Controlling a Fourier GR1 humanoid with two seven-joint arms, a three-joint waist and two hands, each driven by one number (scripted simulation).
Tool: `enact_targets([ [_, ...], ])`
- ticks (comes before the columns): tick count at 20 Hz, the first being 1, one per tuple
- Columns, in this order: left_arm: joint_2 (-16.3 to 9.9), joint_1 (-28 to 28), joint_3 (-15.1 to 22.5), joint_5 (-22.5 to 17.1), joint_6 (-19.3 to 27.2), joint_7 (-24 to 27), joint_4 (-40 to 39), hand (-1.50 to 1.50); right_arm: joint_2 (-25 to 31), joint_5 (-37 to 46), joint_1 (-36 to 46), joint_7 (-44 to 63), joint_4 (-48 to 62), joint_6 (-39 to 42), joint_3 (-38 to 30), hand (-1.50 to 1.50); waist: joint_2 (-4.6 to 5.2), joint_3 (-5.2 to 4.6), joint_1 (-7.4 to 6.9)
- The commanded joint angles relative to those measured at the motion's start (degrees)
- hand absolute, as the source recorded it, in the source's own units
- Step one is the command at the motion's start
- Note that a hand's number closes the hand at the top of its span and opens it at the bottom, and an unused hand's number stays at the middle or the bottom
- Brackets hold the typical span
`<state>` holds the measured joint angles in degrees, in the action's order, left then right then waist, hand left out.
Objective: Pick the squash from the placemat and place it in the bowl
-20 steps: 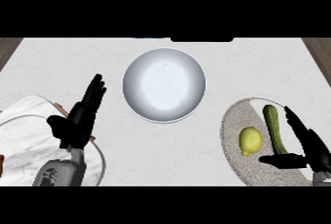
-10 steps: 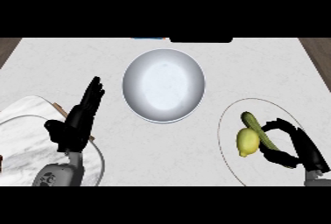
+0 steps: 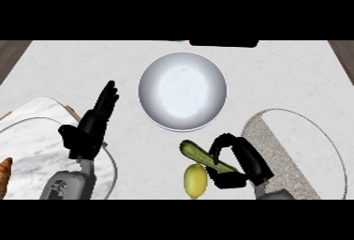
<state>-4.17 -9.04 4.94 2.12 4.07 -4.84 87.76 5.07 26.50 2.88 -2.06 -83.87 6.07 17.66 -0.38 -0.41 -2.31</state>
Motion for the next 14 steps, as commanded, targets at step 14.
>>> enact_targets([
  [14, 0.7, 0.8, -0.3, 0.5, 0.8, 0.8, -1.4, 0.00, -5.0, 15.6, 22.3, 38.4, -26.1, -31.8, 44.5, 1.50, -0.39, 0.24, 2.00],
])
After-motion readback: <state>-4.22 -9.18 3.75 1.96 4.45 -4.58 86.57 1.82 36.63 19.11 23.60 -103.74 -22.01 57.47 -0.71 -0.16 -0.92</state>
